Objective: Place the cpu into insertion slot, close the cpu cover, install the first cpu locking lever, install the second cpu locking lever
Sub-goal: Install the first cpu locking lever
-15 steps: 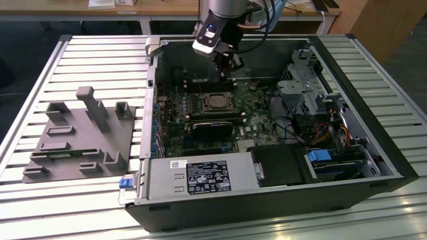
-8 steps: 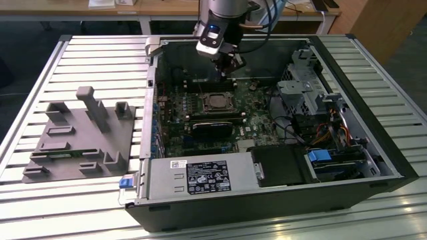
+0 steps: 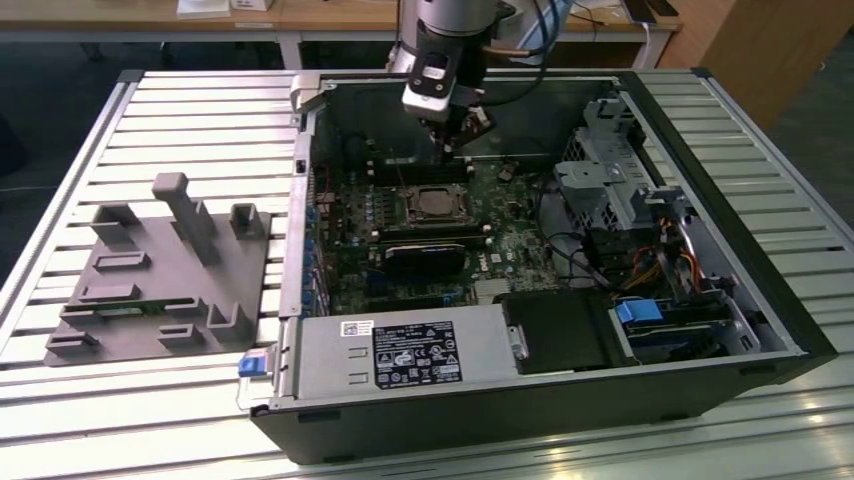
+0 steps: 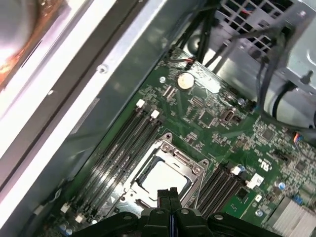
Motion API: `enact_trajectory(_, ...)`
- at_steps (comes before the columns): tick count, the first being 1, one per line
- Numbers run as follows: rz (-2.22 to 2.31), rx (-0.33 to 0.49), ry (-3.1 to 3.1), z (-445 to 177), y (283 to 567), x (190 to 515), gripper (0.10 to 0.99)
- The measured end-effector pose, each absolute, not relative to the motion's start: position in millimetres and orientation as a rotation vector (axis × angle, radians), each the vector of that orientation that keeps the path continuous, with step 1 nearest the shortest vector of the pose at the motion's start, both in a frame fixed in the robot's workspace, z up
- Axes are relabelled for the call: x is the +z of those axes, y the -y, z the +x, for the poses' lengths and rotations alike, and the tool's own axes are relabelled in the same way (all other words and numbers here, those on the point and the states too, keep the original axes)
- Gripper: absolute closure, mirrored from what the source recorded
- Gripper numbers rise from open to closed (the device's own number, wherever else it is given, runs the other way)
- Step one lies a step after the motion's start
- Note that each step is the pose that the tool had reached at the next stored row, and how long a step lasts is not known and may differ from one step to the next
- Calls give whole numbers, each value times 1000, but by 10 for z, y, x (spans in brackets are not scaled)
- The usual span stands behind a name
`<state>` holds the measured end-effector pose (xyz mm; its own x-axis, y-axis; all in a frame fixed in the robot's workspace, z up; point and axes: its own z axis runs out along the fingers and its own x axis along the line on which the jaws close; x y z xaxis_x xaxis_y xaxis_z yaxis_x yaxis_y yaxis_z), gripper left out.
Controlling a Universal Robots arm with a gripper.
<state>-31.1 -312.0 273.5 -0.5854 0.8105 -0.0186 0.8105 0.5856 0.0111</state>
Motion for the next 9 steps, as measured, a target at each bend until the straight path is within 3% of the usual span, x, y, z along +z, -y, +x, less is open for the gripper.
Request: enact_trajectory(9, 1203, 5, -2879, -311, 3120, 2735, 980)
